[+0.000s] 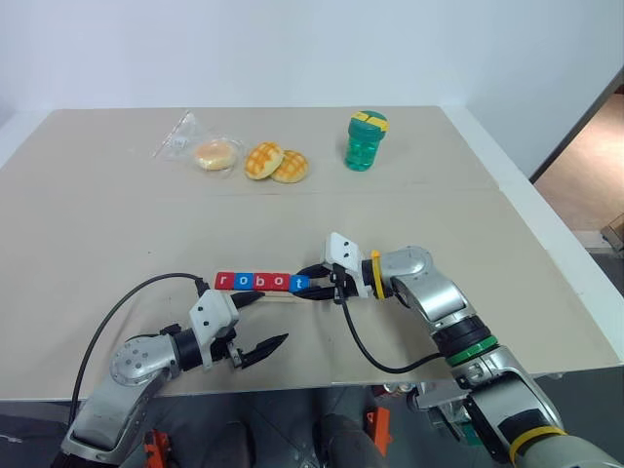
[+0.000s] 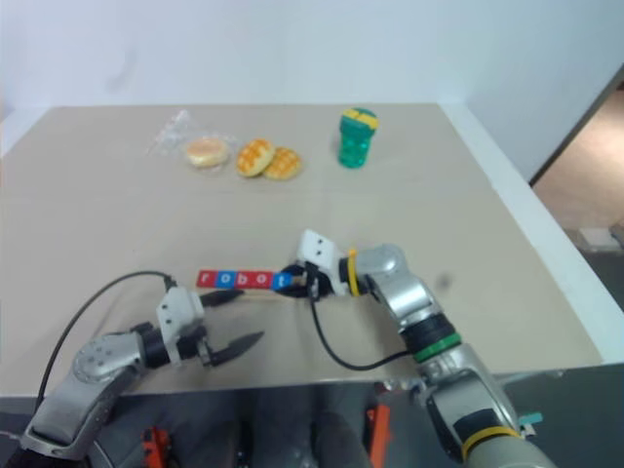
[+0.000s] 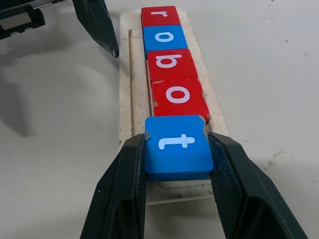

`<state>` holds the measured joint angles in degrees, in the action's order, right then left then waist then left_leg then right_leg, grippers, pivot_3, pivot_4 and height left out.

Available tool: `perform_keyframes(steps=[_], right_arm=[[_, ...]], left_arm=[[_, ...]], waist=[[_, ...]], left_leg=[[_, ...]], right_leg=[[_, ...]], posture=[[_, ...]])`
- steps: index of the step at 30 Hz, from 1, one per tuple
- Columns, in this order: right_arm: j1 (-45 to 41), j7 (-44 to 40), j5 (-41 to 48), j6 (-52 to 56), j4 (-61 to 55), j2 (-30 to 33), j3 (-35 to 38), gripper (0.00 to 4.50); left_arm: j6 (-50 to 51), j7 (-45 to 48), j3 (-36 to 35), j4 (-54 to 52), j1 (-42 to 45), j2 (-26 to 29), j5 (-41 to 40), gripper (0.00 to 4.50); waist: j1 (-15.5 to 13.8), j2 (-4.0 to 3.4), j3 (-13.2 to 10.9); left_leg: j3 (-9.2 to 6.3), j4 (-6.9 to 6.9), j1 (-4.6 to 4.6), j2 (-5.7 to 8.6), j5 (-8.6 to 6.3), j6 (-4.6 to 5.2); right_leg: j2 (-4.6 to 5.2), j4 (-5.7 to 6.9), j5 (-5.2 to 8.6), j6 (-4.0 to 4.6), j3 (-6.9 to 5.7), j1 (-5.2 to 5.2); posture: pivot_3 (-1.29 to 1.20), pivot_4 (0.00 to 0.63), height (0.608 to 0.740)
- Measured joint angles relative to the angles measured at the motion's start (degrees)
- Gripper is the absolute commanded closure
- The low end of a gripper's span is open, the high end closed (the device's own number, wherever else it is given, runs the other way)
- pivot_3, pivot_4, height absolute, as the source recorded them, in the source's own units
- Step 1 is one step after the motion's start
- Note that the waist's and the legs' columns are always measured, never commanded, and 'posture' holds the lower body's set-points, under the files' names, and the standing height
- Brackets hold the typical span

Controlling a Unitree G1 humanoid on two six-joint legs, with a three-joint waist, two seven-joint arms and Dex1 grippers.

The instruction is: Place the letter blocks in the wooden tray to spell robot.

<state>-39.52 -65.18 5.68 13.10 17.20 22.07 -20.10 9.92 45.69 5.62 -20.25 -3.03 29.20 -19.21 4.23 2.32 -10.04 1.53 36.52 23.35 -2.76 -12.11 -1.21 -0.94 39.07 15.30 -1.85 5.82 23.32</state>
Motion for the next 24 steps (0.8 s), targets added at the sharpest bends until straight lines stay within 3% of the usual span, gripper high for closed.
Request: perform_keyframes(steps=[14,15,24], right_arm=[[-1.59,-1.14,-0.39,-2.05,3.17,-0.67,0.02,3.29],[-1.63,-1.26,-0.38,-2.01,3.27,-0.74,0.02,2.79],[-1.77,-2.17,-0.21,-0.78,3.53,-1.14,0.33,2.79]], left_arm=[[0.61,-1.14,-0.22,-1.09,-1.34,-0.79,-1.24,0.0],[1.17,-1.61,-0.86,-1.25,-1.39,-1.19,-1.8,0.0],[2.98,-4.22,-2.11,-3.28,-1.64,-3.42,-4.75,0.0]], waist=[[0.1,0.0,0.0],[0.13,0.0,0.0],[0.16,0.0,0.0]], left_leg=[[0.01,0.01,-0.02,-0.04,0.01,0.0],[0.01,0.01,-0.02,-0.05,0.01,0.01],[0.0,-0.01,-0.03,-0.09,0.01,0.0]], right_leg=[[-0.03,0.01,-0.01,0.0,0.01,0.0],[-0.04,0.01,-0.02,0.01,0.0,0.0],[-0.11,0.02,-0.01,0.02,0.02,0.0]], posture=[[0.0,0.15,0.74],[0.0,0.15,0.74],[0.0,0.15,0.74]])
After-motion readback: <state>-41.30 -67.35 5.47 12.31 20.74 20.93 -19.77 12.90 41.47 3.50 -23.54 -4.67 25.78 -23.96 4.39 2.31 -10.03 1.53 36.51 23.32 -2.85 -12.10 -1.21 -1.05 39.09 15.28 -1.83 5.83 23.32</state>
